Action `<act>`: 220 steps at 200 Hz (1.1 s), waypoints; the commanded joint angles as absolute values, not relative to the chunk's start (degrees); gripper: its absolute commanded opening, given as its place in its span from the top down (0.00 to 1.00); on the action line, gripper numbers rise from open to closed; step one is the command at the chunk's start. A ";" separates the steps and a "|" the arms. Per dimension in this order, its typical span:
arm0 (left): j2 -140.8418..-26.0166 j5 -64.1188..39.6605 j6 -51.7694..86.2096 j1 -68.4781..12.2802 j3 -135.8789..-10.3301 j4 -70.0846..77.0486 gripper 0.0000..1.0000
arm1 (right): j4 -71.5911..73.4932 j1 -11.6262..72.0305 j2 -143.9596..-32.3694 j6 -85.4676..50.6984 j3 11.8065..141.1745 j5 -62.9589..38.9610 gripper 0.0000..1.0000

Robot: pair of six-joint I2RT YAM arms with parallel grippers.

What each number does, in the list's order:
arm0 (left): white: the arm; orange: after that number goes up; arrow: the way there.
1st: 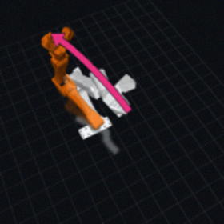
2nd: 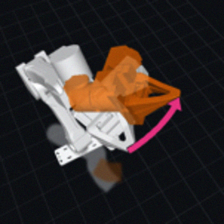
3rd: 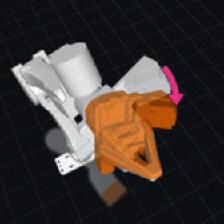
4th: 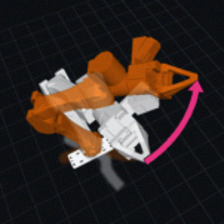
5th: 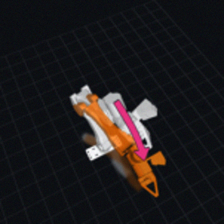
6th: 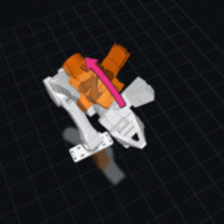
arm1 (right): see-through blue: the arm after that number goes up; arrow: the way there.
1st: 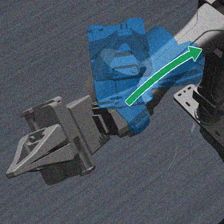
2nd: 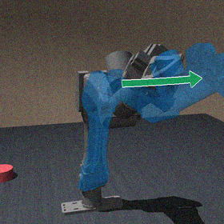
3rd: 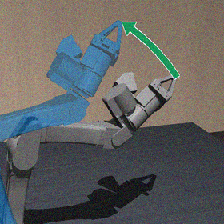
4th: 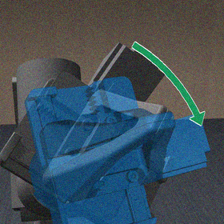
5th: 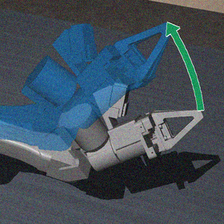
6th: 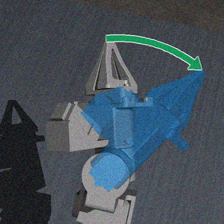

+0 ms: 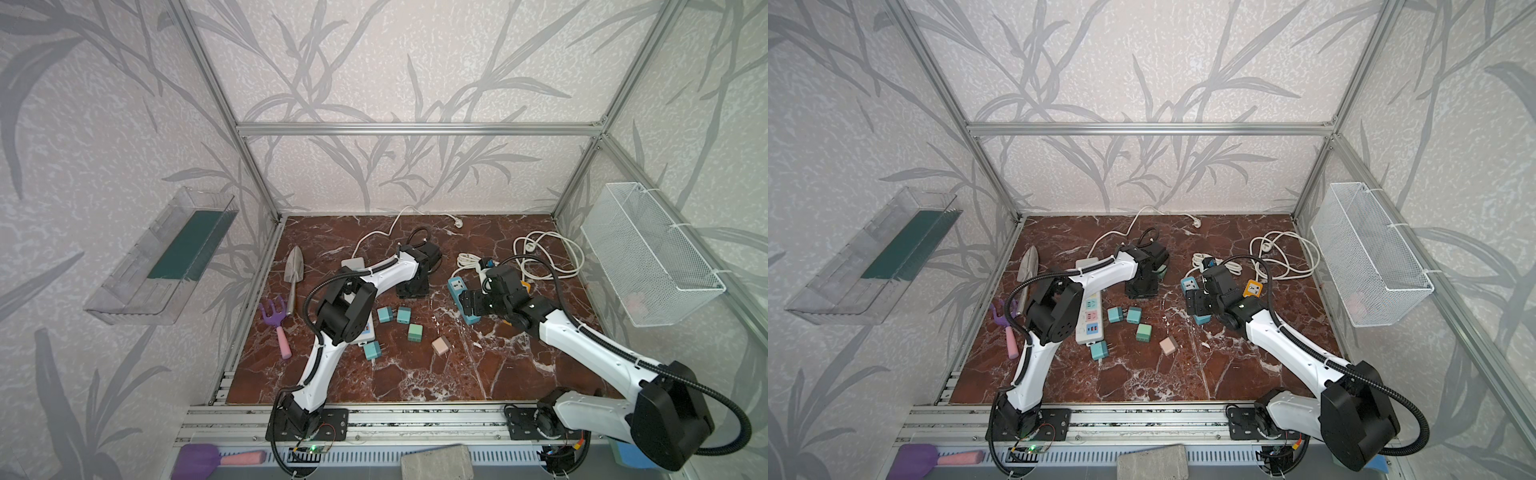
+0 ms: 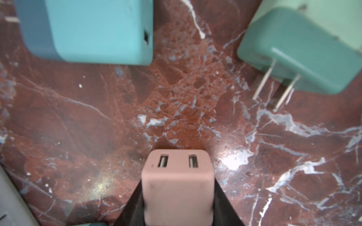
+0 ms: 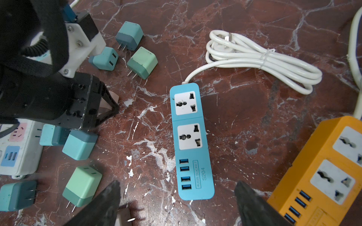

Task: Insert plugs into power strip
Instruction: Pick up the plug from the center of the table.

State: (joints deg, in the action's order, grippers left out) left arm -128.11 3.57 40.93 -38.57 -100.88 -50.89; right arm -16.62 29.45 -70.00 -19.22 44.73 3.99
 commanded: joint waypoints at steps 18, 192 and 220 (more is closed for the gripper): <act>-124.30 2.17 35.49 -38.59 -97.68 -46.83 0.80 | -17.72 29.24 -67.81 -19.34 44.95 3.98 0.09; -79.38 -0.63 -15.93 -41.13 -39.85 34.14 1.00 | -18.72 29.98 -68.43 -17.69 56.68 -22.84 0.45; -79.58 -5.05 -21.27 -42.09 -40.77 31.18 1.00 | -20.30 32.19 -70.41 -15.78 59.07 -22.39 0.37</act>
